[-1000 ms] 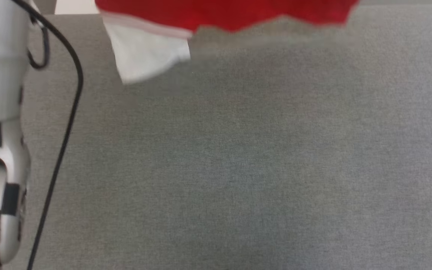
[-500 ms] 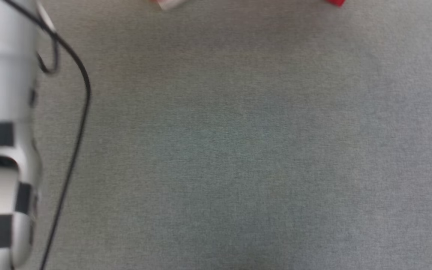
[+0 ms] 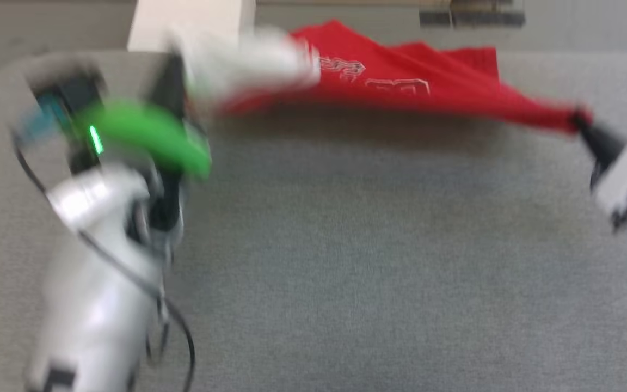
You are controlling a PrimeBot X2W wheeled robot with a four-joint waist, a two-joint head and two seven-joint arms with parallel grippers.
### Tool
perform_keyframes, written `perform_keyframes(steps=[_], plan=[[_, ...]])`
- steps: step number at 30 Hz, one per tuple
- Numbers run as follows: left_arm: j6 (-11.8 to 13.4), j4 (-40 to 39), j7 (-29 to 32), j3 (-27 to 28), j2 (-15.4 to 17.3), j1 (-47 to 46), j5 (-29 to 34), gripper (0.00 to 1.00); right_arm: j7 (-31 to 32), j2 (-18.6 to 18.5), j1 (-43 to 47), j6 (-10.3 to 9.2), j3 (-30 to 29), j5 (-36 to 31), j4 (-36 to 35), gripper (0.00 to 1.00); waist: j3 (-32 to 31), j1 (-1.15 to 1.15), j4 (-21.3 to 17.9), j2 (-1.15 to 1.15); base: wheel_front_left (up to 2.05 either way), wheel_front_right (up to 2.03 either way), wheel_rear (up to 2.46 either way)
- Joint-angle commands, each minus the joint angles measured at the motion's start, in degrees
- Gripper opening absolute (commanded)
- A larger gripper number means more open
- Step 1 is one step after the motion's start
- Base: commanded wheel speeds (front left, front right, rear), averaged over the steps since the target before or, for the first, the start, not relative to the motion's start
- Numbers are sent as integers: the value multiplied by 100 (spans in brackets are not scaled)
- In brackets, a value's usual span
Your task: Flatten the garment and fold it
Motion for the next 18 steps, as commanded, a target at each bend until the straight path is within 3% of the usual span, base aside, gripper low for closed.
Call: perform_keyframes(steps=[1,10,18], plan=[[85,-157,75,-20,73,477,-67,0,-117,-46,322,-8,-39,65,-95,0,-581,0,113,0,0,0,0],[708,-1208,502,20,212,3335,-655,0,-536,77,2592,-8,-601,-115,-523,0,-980,0,145,0,0,0,0],[1335,-1484,1111,-310,499,4901,-674,0,-127,275,3872,-8,-788,-856,-805,0,-1185,0,71,0,0,0,0]])
